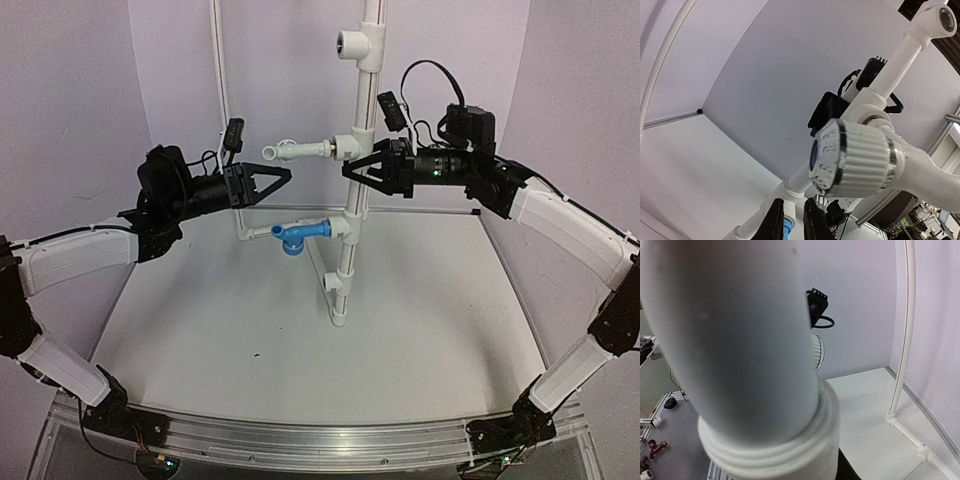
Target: Install the water faucets
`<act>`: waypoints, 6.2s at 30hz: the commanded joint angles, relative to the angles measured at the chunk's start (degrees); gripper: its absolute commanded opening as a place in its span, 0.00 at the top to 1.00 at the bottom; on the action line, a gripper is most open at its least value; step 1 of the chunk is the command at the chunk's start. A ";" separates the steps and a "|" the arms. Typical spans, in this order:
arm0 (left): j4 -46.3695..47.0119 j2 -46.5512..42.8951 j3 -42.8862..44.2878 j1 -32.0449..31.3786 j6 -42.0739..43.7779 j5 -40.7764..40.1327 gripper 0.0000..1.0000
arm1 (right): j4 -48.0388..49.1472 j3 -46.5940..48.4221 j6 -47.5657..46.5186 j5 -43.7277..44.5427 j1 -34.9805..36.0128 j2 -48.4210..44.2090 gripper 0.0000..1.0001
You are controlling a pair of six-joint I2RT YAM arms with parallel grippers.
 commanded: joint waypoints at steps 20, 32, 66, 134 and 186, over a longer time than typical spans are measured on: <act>8.47 4.98 14.05 -0.58 -3.31 5.93 0.86 | -1.28 -2.35 6.60 -0.02 -0.11 -3.96 1.00; -11.12 2.51 23.52 -2.70 11.71 10.29 0.86 | -1.37 -1.95 5.74 0.56 -0.10 -3.46 1.00; -35.54 2.32 37.91 -6.63 22.91 17.96 0.88 | -0.93 1.83 9.18 4.12 -0.51 0.40 1.00; -25.96 -6.59 17.93 -13.61 12.85 -4.36 0.81 | 6.57 -4.19 14.89 0.26 -0.34 -0.10 1.00; -40.06 -7.71 20.80 -10.47 5.48 -9.51 0.07 | 5.56 -5.02 15.22 -2.68 -0.36 -3.12 1.00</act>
